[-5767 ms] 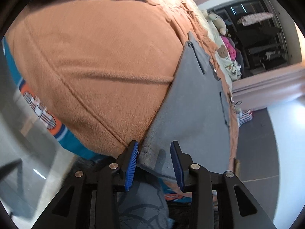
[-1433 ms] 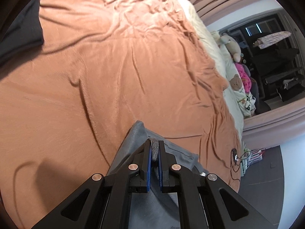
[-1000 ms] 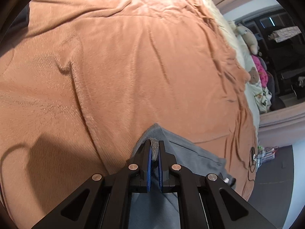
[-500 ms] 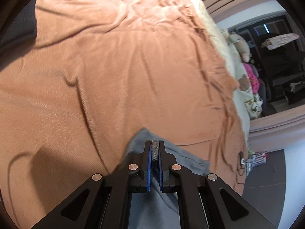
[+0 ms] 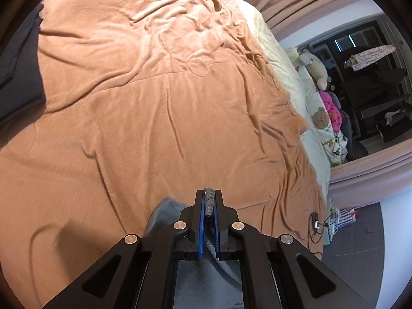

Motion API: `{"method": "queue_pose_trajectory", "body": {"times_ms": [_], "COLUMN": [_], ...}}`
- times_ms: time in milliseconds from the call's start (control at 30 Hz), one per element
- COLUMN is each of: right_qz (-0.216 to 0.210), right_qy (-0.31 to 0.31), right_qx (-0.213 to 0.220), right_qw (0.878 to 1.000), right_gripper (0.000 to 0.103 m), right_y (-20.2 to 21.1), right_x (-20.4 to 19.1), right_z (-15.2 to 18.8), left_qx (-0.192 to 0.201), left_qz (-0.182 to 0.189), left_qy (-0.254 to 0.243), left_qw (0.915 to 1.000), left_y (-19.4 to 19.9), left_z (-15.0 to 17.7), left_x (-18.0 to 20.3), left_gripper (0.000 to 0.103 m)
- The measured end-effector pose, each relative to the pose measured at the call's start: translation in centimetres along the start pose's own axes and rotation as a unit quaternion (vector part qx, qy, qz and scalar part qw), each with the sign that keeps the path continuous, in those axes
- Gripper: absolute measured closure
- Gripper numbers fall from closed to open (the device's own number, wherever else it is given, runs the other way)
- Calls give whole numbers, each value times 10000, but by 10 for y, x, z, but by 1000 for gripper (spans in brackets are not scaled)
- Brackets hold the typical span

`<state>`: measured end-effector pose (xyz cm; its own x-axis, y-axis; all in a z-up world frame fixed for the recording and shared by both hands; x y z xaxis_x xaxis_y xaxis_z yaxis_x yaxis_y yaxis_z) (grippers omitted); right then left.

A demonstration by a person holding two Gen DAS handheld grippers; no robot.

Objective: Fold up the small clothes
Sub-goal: 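Lay the hem down over the collar and open both tools, then pinch and press the new folded edge flat with both tools, then release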

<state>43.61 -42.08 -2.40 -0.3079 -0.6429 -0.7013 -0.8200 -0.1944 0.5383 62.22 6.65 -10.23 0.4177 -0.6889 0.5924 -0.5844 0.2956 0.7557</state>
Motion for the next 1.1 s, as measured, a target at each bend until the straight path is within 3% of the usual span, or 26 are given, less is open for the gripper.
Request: {"method": "queue_pose_trajectory", "body": {"times_ms": [200, 333, 433, 467, 533, 567, 600, 700, 800, 933, 1100], "right_qz": [135, 308, 422, 491, 601, 667, 720, 743, 1049, 1259, 1630], "right_qy": [-119, -125, -18, 62, 383, 484, 582, 887, 1427, 2235, 2825], "right_qx": [-112, -228, -360, -388, -289, -207, -85, -128, -319, -632, -823], "right_qw": [9998, 9992, 9985, 9980, 9970, 9964, 9957, 9932, 9837, 9645, 9417], "right_gripper": [103, 103, 99, 92, 58, 29, 22, 22, 22, 22, 22], "right_y": [-33, -60, -73, -75, -73, -70, -65, -58, -62, -65, -71], "right_x": [1, 9, 11, 10, 4, 1, -2, -8, -20, -37, -47], "right_z": [-17, -23, -26, -26, -26, -27, -28, -25, -14, 0, 12], "left_qx": [-69, -386, -139, -82, -70, -48, 2, -9, -172, -375, -638], "left_qz": [-294, -479, -742, -801, -762, -767, -804, -896, -999, -1308, -1776], "left_qy": [-137, -357, -692, -808, -1047, -1176, -1347, -1991, -2595, -3415, -4064], "left_qw": [9994, 9975, 9947, 9935, 9916, 9901, 9876, 9759, 9604, 9300, 8940], "left_y": [-32, -64, -65, -63, -61, -59, -56, -52, -55, -59, -73], "left_z": [-12, -16, -19, -20, -20, -20, -19, -11, 1, 22, 42], "left_x": [2, 0, 3, 4, 8, 10, 13, 24, 33, 39, 34], "left_gripper": [97, 97, 96, 93, 67, 61, 53, 41, 28, 26, 25]}}
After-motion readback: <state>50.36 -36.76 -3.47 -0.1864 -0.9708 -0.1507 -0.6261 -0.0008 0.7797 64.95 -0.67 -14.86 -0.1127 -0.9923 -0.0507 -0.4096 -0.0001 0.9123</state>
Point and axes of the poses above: each gripper's, at about its wrist camera, not at the fingertips, and y roughly against the way its jaws point, x to its right, z to its underside, the point moved 2 cm from there along -y, roughly the way its jaws point, and after that the axes turned 4 degrees about -z, right-handed, at the moved point
